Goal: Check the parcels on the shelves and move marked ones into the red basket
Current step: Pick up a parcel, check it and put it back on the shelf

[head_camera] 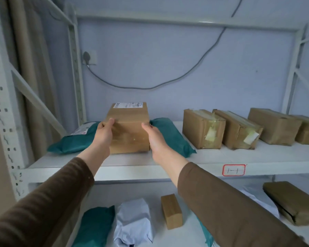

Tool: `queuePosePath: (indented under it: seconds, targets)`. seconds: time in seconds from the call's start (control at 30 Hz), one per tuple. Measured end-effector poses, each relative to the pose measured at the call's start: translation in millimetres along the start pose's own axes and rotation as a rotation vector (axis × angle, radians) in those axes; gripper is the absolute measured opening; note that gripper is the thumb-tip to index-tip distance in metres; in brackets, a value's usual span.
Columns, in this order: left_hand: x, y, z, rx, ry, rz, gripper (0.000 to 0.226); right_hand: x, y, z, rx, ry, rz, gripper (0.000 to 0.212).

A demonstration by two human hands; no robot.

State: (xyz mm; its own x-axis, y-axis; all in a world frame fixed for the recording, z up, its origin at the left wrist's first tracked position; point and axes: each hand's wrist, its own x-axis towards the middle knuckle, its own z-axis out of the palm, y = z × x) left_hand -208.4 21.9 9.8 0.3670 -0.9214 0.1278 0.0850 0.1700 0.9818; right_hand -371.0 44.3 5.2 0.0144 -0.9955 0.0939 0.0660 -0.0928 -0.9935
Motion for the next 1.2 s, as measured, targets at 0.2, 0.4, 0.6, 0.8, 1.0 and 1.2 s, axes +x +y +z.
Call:
queuePosePath:
  seconds: [0.2, 0.4, 0.6, 0.8, 1.0, 1.2]
  targets:
    - [34, -3, 6, 0.073, 0.0, -0.058, 0.069, 25, 7, 0, -0.035, -0.035, 0.055, 0.078]
    - [30, -4, 14, 0.175, 0.097, 0.296, 0.061, 31, 9, -9, -0.157, 0.034, -0.108, 0.072]
    - [-10, 10, 56, 0.299, -0.027, 0.802, 0.05, 53, -13, -75, -0.312, 0.252, -0.269, 0.058]
    - [-35, -13, 133, 0.438, -0.405, 0.583, 0.054, 77, -12, -130, -0.414, 0.2, 0.008, 0.071]
    - [-13, -34, 168, 0.378, -0.363, 0.04, 0.064, 95, 11, -150, -0.268, 0.076, 0.204, 0.054]
    - [-13, -43, 162, 0.132, -0.302, -0.178, 0.055, 82, 6, -173, -0.049, -0.074, 0.257, 0.048]
